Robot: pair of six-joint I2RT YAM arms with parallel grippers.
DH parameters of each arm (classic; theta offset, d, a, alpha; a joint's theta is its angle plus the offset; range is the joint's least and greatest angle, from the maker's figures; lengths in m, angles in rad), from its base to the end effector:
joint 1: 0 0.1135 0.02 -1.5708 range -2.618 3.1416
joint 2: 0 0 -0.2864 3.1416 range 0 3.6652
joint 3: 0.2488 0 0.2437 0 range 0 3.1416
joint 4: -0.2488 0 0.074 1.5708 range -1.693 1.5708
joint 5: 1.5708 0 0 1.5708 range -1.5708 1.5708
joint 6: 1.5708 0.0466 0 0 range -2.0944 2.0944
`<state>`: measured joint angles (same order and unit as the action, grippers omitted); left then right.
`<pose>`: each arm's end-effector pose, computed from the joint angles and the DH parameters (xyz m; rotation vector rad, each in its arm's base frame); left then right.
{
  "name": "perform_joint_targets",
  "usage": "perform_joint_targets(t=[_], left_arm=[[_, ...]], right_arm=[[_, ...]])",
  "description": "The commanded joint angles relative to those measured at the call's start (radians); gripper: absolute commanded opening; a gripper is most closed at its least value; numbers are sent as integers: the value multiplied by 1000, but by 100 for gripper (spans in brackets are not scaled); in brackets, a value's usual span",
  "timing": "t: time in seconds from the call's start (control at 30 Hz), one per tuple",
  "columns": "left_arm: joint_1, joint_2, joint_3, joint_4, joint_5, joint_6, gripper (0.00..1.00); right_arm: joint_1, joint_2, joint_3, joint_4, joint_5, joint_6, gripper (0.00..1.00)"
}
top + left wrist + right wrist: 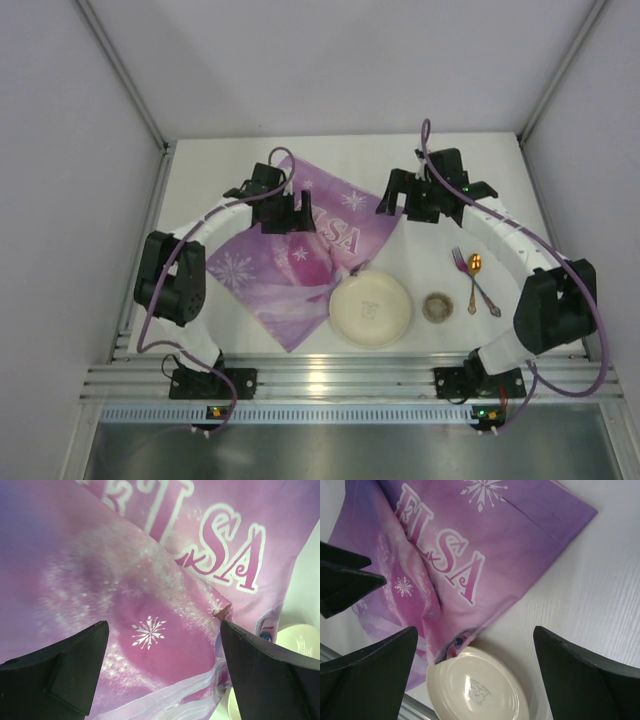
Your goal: Set the dinner table for one person
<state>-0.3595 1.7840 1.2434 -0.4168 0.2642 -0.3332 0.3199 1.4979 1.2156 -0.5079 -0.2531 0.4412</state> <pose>0.3538 -0.1460 0.2260 0.1429 2.5863 -0.6017 0.3063 0.1138 0.3063 0.0203 2.4299 0.6575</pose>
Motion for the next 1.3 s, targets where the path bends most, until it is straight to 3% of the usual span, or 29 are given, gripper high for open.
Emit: perform_joint_targets(t=[0.0,0.2,0.37,0.67,1.03,1.27], left_arm=[[7,-113,53,-52,-85,-21,98],[8,-193,65,-194,-246,-50,98],[10,-284,-93,-221,-345,-153,98],[36,-455,-346,-252,-341,-302,97],[91,-561,-521,-240,-295,-408,92],[258,-511,-614,-217,-235,-466,80]], right_arm=[[4,73,94,49,-12,37,99],[2,258,241,57,-24,37,99],[-4,479,529,-42,15,-15,99],[-25,829,941,-193,114,-101,99],[21,944,947,-212,-12,-58,91],[57,938,863,-212,-78,-61,76]])
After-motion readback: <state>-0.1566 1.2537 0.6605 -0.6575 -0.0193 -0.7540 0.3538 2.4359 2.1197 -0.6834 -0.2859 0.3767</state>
